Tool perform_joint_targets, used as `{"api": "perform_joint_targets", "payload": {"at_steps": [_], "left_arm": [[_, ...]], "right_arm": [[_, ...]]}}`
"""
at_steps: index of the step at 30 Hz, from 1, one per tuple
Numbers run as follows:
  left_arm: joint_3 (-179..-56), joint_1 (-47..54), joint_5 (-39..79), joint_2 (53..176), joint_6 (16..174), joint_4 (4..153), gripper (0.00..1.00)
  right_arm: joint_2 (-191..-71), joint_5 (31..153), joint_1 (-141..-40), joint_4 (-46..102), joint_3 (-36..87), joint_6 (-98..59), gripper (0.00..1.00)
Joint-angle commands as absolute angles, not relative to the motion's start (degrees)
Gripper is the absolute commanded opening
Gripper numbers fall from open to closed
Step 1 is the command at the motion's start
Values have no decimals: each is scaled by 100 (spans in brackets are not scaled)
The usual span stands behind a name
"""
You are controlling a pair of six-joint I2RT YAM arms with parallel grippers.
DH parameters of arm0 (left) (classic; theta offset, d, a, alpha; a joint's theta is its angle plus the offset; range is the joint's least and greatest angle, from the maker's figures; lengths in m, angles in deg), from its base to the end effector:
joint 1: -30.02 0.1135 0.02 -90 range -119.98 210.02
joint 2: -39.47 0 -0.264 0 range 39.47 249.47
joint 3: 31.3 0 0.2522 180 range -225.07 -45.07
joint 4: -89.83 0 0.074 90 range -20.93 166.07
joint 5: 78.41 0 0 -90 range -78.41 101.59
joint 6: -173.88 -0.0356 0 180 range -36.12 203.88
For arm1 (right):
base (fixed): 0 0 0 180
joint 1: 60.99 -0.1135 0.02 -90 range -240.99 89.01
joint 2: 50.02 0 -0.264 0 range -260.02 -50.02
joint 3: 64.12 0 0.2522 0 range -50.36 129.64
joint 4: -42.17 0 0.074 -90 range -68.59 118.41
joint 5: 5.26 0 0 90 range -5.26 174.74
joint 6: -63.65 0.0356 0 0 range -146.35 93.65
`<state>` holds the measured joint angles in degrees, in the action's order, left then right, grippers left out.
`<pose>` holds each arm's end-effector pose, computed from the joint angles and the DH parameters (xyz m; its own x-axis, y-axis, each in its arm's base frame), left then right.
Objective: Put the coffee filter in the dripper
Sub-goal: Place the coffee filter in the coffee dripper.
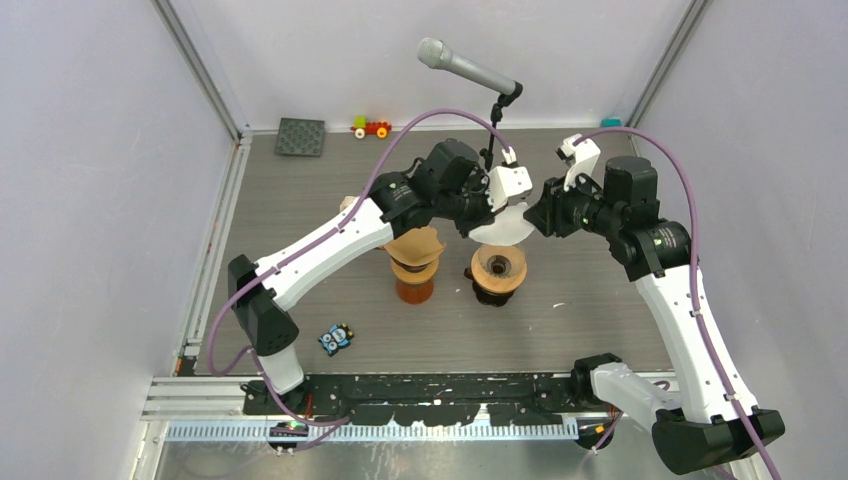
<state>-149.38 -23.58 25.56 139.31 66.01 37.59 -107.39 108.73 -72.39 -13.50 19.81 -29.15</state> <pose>0.2273 -0.3227 0.3919 -0.0397 0.5557 -0.8305 0.9583 0.2566 0.1259 0.1896 0.0530 0.3968 -0.4505 -0.1364 -0.8823 -0.5515 0.8197 0.1549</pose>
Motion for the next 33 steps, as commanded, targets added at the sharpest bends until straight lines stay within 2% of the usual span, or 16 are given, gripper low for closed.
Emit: {"api": "perform_joint_targets", "payload": {"at_steps": [1,12,14,19,22,25,33], "left_arm": [[-14964,-2383,2612,13668,6548,3740,0],[-15113,-2378,2194,13751,6787,3861,0],[-15119,-2377,1972,13787,7035,3953,6],[-15236,-2377,1361,13960,7892,4054,36],[-15365,-2372,1203,14095,8346,4048,48],[-15512,-2344,1203,14270,8886,3982,53],[-15841,-2043,1485,14559,9841,3822,59]], "right_arm": [[-10688,11036,-7224,-1220,2122,-2937,33],[-10571,10718,-7224,-1077,1961,-2482,8],[-10574,10495,-7220,-1005,1919,-2200,1],[-10618,9878,-7222,-842,1873,-1523,1],[-10700,9588,-7224,-783,1912,-1174,0],[-10811,9485,-7216,-686,1947,-886,1],[-10960,9427,-7172,-517,1918,-444,1]]}}
